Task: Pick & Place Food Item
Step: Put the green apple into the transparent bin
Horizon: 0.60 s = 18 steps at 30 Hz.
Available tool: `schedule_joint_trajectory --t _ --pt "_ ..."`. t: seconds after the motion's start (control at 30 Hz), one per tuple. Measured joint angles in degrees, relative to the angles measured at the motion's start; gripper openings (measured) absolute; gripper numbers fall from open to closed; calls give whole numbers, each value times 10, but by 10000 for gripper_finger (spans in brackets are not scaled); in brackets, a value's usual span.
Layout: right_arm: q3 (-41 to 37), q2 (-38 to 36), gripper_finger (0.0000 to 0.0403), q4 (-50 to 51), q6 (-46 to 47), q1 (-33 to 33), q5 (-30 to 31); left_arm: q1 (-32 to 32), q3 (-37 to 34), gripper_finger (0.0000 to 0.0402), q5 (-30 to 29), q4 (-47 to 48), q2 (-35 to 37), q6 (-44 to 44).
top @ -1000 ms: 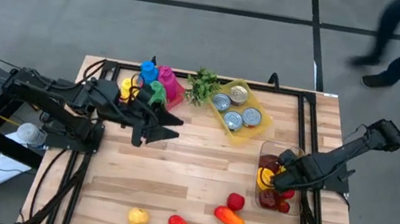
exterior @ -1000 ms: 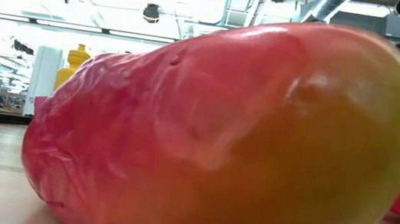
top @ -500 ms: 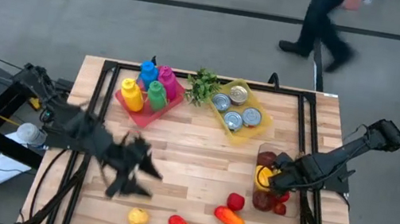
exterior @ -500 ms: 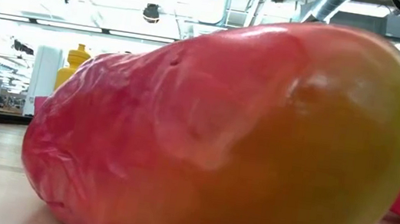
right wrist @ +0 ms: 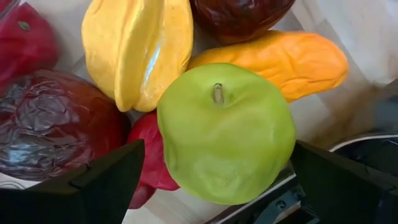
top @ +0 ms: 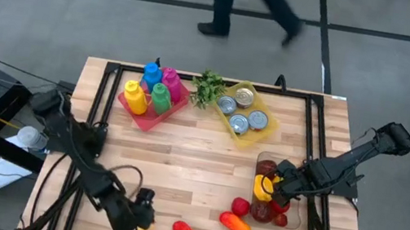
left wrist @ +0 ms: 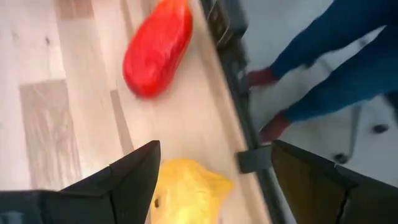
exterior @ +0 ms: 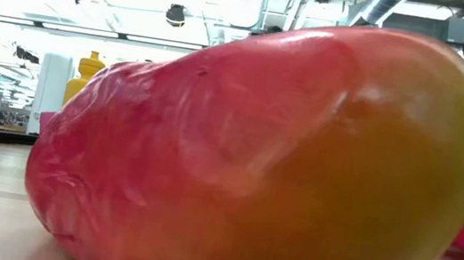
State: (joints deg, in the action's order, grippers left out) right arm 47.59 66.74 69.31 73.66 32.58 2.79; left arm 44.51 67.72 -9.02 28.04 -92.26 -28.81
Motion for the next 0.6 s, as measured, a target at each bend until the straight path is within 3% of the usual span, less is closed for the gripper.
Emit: schedule_joint_trajectory --t 0.27,0.6 --pt "0 0 393 3 -1 0 0 14 0 294 9 6 -67 -18" --pt "0 18 390 138 69 -24 -26 12 0 294 -28 76 -30 -21"
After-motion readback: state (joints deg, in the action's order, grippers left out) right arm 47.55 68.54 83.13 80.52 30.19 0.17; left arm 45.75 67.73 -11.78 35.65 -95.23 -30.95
